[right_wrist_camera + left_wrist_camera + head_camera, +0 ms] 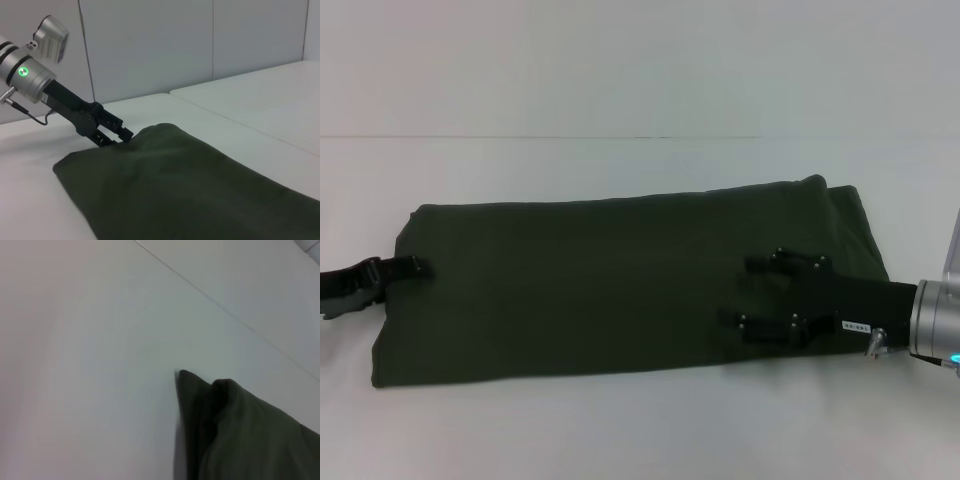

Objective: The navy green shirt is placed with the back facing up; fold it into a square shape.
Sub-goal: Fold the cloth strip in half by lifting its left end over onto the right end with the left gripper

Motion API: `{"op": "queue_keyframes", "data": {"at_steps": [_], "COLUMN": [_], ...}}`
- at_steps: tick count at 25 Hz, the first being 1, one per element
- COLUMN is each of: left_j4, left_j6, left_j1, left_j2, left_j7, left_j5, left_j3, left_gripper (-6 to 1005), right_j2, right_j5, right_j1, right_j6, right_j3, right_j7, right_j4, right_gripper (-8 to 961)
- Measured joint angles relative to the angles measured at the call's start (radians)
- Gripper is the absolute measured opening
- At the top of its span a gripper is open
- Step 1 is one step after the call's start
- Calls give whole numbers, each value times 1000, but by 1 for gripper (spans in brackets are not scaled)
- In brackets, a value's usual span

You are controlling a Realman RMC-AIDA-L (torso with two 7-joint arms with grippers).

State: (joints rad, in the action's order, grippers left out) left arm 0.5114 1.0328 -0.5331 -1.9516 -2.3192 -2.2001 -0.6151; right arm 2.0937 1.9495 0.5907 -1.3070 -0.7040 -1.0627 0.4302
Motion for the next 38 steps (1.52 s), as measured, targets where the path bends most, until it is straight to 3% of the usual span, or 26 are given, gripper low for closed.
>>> {"op": "queue_keyframes", "data": {"at_steps": [10,28,33,38], "left_j4": [-7,-19,-17,-16], "left_j6": [-4,12,8,8], "left_j1": [-26,-44,-45,-48], "left_j2": [-31,-55,-58,-55], "left_j7": [0,38,34,29], "left_j5": [-1,4,-5,-6], "left_j3": [-9,-9,-18,-26], "left_gripper": [835,828,754,577], "right_j2": [2,2,2,2], "right_j5": [-1,-2,-1,-1], "right_j1": [4,4,4,4], "right_j6": [0,-7,-10,-18], "right_j3": [-2,-5,-3,-3], "right_j7": [-1,-6,-7,-9], "right_j4": [-1,-4,-3,0], "right_gripper": [899,899,899,899]}}
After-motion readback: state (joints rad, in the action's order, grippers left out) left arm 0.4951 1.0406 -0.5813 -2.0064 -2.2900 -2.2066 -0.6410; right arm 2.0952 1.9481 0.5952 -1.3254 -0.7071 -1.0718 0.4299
